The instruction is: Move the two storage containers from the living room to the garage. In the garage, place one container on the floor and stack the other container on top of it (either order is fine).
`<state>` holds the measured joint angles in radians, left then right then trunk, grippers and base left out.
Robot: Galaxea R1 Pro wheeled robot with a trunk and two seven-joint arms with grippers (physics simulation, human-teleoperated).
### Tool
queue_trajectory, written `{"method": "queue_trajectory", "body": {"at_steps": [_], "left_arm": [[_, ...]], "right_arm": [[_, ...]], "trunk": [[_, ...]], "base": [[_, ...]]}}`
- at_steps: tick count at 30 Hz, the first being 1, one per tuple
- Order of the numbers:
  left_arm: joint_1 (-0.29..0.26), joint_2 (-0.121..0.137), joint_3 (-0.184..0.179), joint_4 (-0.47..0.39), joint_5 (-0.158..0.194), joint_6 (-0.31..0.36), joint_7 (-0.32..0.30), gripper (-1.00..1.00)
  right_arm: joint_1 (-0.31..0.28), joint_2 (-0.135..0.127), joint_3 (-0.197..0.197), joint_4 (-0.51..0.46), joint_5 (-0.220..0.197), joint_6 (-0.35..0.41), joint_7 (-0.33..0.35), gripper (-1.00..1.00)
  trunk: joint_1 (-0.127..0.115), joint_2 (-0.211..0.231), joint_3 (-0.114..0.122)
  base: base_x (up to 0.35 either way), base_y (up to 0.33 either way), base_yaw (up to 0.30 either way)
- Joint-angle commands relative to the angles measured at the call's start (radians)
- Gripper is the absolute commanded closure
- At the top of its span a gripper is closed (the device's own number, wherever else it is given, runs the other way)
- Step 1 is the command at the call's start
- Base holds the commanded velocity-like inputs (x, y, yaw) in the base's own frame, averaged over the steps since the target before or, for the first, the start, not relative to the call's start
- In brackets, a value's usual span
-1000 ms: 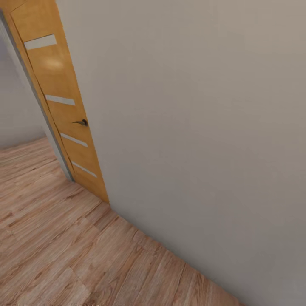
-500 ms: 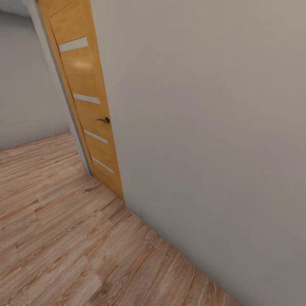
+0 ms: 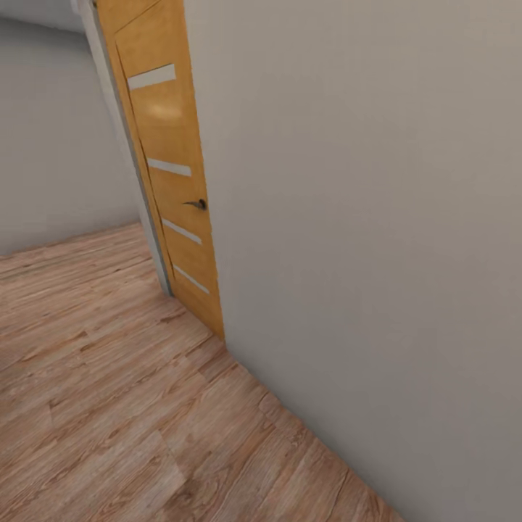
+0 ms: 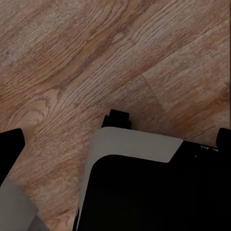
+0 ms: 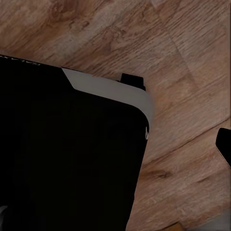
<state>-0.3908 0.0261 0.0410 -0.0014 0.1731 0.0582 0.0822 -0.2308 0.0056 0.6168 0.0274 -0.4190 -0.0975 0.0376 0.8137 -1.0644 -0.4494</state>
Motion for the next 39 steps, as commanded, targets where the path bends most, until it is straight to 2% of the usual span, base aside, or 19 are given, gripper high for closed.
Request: {"method": "queue_trajectory", "body": {"at_steps": [1, 10, 39], "left_arm": [[-0.001, 0.0, 0.004, 0.0, 0.005, 0.004, 0.001, -1.0], [-0.001, 0.0, 0.004, 0.0, 0.005, 0.006, -0.001, -1.0], [-0.001, 0.0, 0.004, 0.0, 0.005, 0.005, 0.0, -1.0]], "right_arm": [[-0.001, 0.001, 0.008, 0.003, -0.01, -0.005, 0.004, -1.0], [-0.001, 0.002, 0.008, 0.003, -0.011, -0.007, 0.004, -1.0], [-0.001, 0.002, 0.008, 0.003, -0.01, -0.007, 0.004, -1.0]], "trunk": [[0.0, -0.001, -0.001], [0.0, -0.001, -0.001], [0.0, -0.001, -0.001]], "base": [[0.265, 0.0, 0.004], [0.31, 0.0, 0.051], [0.321, 0.0, 0.265]]}}
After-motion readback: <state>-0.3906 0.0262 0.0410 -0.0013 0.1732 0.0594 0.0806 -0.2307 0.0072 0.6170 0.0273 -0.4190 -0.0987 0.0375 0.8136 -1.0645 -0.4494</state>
